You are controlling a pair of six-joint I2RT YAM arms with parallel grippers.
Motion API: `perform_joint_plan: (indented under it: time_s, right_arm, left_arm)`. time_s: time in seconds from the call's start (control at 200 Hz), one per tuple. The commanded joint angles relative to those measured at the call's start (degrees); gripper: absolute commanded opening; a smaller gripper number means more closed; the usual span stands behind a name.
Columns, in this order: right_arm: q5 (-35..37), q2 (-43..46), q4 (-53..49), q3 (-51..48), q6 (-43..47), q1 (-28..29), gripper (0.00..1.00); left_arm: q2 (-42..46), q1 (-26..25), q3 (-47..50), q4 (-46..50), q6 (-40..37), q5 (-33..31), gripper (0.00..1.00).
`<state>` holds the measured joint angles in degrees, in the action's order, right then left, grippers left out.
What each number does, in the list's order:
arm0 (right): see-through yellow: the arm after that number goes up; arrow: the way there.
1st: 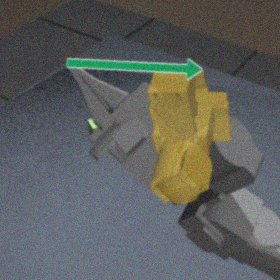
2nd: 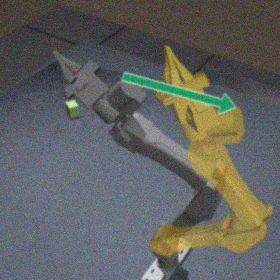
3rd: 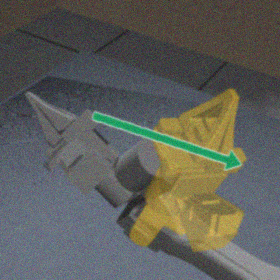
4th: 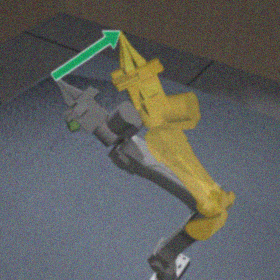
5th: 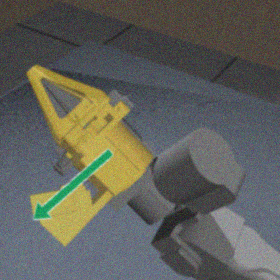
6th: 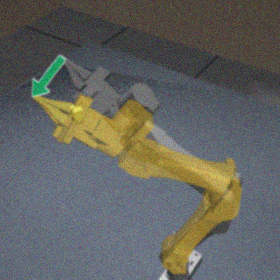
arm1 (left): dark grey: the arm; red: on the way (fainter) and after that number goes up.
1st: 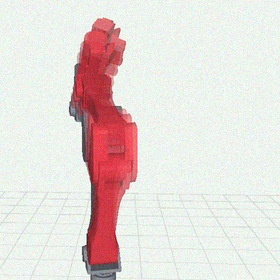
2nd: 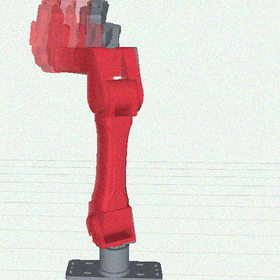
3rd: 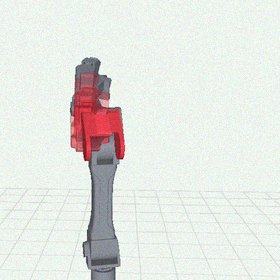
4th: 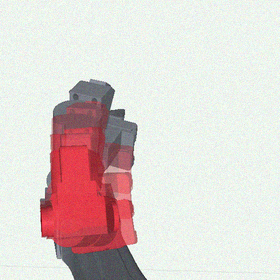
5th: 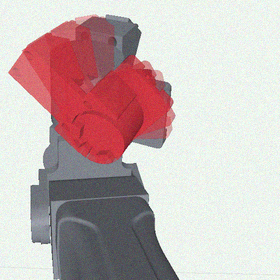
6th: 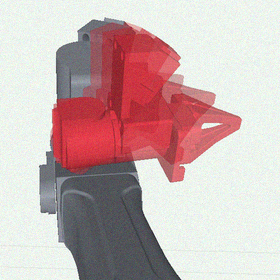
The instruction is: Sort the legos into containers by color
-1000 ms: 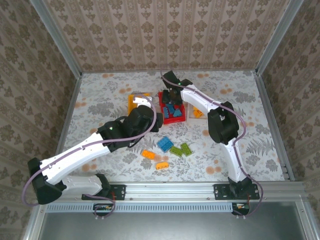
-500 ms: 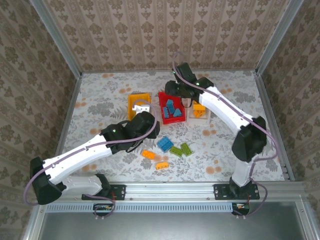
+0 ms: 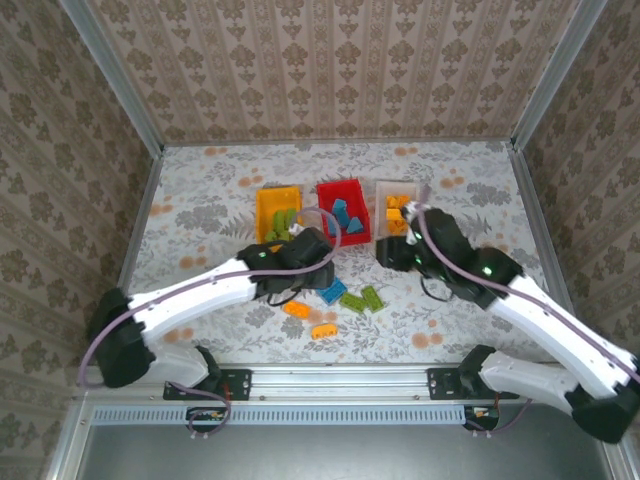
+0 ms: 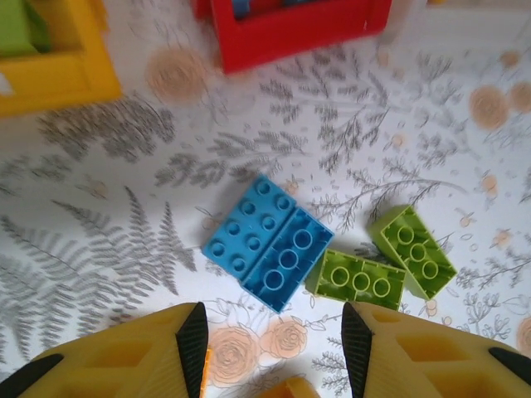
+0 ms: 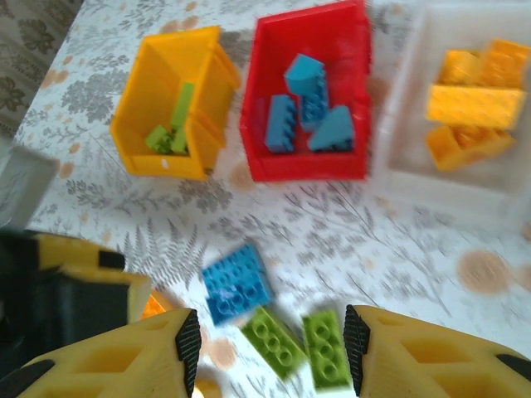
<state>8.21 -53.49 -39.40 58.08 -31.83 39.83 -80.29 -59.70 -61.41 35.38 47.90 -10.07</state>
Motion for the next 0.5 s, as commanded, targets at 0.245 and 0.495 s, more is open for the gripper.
perform_joint_plan:
  time_s: [0.245,0.495]
  right_arm:
    - [8.3,15.2,-20.2,1.7,-4.0,0.2,0.61]
    - [11.2,15.7,-19.6,7.5,-0.3,0.2,0.63]
  left_arm:
    - [-20.0,-7.4,-16.4,1.5,26.4,10.1,0.51]
    - [-25.1,-10.8,-20.6,0.0,42.0,15.5,0.54]
